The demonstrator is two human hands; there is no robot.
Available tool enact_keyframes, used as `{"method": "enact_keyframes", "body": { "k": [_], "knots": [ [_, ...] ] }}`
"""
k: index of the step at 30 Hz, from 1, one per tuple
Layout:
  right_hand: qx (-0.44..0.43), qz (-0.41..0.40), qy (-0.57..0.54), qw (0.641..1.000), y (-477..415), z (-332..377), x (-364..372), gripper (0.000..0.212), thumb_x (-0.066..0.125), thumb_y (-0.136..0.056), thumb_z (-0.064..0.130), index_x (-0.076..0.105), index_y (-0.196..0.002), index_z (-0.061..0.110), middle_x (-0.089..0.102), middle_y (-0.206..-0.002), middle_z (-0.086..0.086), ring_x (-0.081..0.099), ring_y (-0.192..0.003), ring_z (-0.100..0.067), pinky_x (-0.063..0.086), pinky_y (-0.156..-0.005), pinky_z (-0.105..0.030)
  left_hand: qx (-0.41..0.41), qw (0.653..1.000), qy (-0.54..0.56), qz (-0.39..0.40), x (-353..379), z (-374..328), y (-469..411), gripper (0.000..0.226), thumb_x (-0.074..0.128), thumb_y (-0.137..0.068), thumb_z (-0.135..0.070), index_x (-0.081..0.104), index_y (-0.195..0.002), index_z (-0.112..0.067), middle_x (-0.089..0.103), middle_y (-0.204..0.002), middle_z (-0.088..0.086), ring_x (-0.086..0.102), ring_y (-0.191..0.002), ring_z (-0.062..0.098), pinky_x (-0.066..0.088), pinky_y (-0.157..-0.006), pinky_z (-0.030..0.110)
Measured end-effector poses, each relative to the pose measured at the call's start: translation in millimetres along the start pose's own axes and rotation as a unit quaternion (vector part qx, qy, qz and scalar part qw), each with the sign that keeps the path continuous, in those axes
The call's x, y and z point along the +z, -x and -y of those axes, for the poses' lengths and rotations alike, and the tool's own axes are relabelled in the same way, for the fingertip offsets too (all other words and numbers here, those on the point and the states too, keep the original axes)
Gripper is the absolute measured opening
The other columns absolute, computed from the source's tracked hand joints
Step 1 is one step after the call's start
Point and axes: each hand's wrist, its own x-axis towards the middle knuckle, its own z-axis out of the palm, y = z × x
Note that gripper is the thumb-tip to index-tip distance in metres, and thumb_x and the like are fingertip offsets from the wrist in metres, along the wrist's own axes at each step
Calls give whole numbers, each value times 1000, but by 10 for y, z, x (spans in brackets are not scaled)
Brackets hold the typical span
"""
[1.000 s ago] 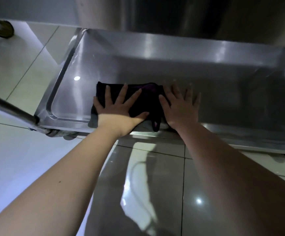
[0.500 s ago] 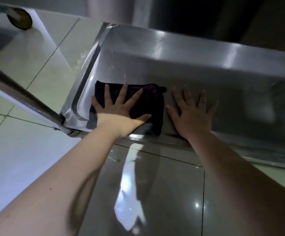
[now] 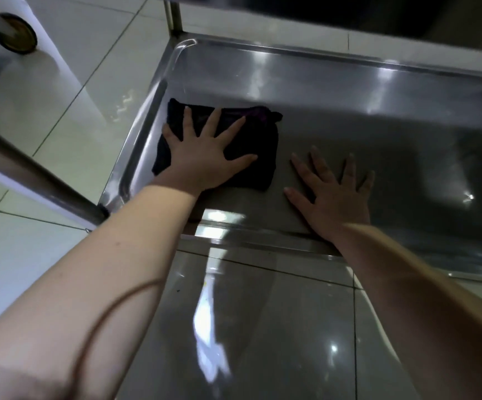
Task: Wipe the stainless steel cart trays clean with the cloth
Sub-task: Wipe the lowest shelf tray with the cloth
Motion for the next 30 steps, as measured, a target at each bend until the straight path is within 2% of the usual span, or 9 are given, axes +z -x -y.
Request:
{"method": "enact_keyframes", "body": {
  "k": [3,6,10,13,17,20,26,30],
  "knots": [
    [-4,-3,-2,1000,13,2,10,69,4,-77,84,-10,-141,65,-10,-160,26,-12,-147,-41,-8,-111,-69,-19,1000,-5,-11,135,181,628,80,9,-66,-95,-13,-138,-69,-8,-164,-15,-16,-148,37,-9,-108,69],
    [-12,-15,1,1000,29,17,30,71,2,-76,84,-8,-143,63,-7,-161,24,-9,-147,-44,-7,-111,-69,-56,998,-22,-21,201,317,973,79,9,-62,-97,-16,-133,-72,-8,-163,-17,-13,-149,35,-3,-108,69],
    [-14,-17,5,1000,43,15,31,69,1,-78,83,-8,-143,62,-6,-161,23,-7,-147,-45,-7,-112,-69,-58,998,-8,9,103,331,598,82,10,-63,-97,-18,-135,-70,-17,-162,-15,-19,-147,39,-7,-106,73],
    [-14,-11,5,1000,28,-12,23,68,0,-77,84,-12,-141,64,-9,-160,25,-9,-147,-43,-7,-112,-68,-14,1000,-9,3,24,384,141,86,10,-62,-97,-11,-140,-66,-13,-163,-12,-19,-147,38,-9,-105,74],
    [-2,2,5,1000,15,-1,3,68,0,-76,84,-13,-141,65,-11,-159,26,-11,-147,-40,-7,-112,-68,2,1000,-17,23,-104,359,-261,81,20,-71,-94,-7,-142,-66,-11,-164,-12,-19,-147,37,-7,-107,74],
    [2,3,1,1000,7,19,-16,68,4,-78,84,-11,-141,65,-10,-160,25,-11,-148,-40,-7,-112,-69,-3,1000,-17,18,-94,349,-108,80,17,-71,-94,-9,-142,-66,-11,-164,-12,-17,-148,37,-6,-107,73],
    [-6,-2,-5,1000,9,3,5,69,2,-76,86,-13,-140,66,-8,-160,25,-10,-148,-40,-9,-111,-69,-19,1000,-9,2,139,403,857,77,9,-62,-97,-21,-130,-74,-12,-162,-17,-18,-148,35,-9,-108,69],
    [-8,-1,5,1000,26,9,12,68,3,-78,84,-13,-141,64,-8,-160,24,-10,-147,-41,-8,-111,-69,-40,999,-15,16,119,403,821,80,9,-59,-98,-23,-128,-74,-16,-161,-18,-20,-147,35,-10,-109,69]
  ]
}}
